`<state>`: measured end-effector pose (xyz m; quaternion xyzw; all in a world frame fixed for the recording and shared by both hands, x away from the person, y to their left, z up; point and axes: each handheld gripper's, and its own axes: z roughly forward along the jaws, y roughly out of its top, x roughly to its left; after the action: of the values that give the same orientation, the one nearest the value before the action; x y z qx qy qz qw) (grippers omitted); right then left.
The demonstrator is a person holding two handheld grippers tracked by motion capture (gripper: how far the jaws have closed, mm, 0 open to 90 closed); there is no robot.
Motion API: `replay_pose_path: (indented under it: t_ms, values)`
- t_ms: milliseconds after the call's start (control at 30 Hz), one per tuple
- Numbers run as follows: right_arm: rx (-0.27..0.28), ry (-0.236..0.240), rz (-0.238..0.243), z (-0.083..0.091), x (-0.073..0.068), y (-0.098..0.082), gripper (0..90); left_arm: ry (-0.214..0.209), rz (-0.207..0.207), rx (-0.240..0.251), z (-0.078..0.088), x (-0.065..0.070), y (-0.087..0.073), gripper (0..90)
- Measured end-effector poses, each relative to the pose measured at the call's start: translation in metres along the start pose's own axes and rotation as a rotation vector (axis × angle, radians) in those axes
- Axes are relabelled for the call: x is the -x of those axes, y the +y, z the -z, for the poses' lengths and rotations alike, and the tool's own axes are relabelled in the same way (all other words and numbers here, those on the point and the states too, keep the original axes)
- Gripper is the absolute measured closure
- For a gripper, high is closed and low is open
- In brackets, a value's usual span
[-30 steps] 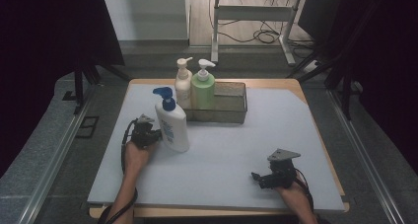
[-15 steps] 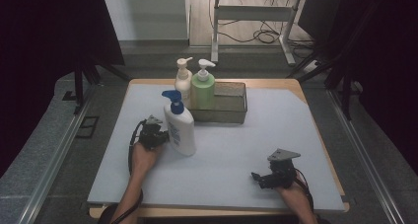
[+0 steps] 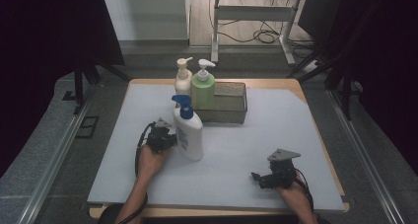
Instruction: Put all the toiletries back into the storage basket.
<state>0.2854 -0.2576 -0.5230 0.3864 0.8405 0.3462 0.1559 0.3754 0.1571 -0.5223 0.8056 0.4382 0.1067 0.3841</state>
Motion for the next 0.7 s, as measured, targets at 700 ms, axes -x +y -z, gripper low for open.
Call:
replay_pose_path:
  t_ms: [700]
  values:
    - [-0.001,0.000,-0.001,0.000,0.000,0.000,2.3,-0.050,-0.078,-0.028,-0.006,0.037,0.001,89.1]
